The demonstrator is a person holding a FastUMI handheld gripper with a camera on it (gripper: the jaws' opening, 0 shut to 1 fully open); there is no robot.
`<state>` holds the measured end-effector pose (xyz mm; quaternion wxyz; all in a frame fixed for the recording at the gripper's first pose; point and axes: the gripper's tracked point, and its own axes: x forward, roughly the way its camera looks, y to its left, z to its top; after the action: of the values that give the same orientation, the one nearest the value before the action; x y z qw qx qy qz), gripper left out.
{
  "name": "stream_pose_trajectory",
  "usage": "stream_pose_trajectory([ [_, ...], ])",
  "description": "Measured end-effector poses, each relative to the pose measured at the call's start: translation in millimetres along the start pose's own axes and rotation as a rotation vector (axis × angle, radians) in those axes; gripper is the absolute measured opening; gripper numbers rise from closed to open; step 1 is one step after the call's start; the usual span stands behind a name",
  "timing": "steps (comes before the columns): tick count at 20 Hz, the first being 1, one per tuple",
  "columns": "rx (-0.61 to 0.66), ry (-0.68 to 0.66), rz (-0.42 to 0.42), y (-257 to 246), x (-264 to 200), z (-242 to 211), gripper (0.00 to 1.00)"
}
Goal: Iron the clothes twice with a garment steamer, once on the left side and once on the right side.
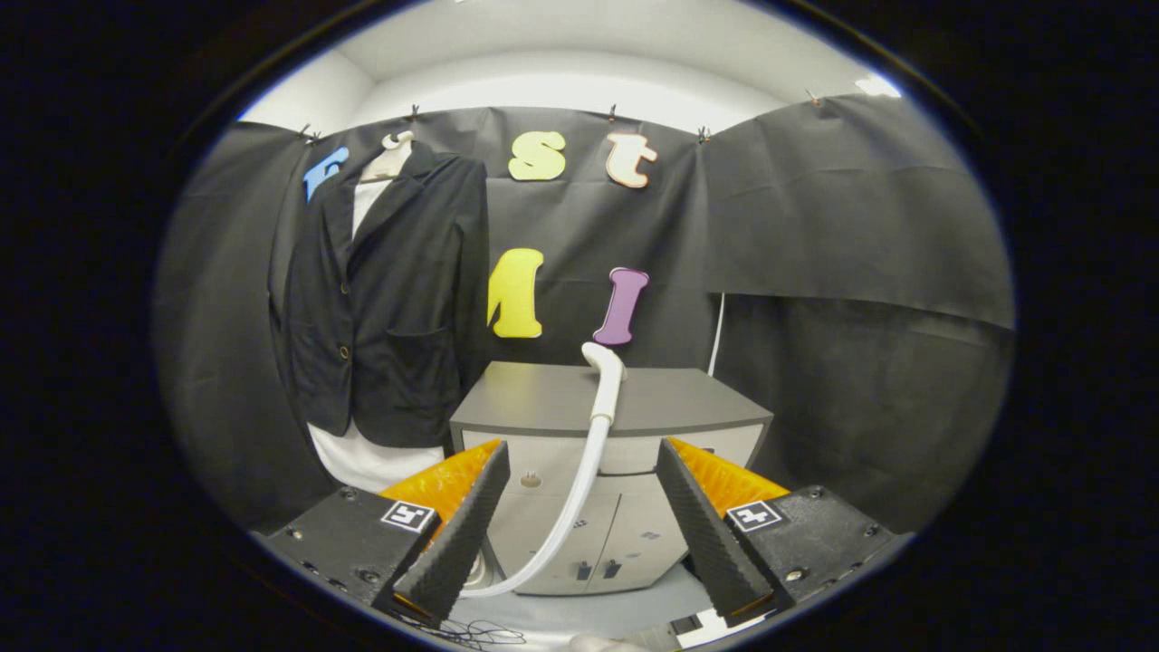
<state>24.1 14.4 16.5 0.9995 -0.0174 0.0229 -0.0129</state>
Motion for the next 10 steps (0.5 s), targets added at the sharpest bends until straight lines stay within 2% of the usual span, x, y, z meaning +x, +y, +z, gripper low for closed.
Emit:
stream_pose_trajectory([
  [5, -0.012, -0.017, 0.008, -14, 31, 26, 1.00],
  [10, -0.028, -0.028, 0.034, -28, 94, 53, 1.00],
])
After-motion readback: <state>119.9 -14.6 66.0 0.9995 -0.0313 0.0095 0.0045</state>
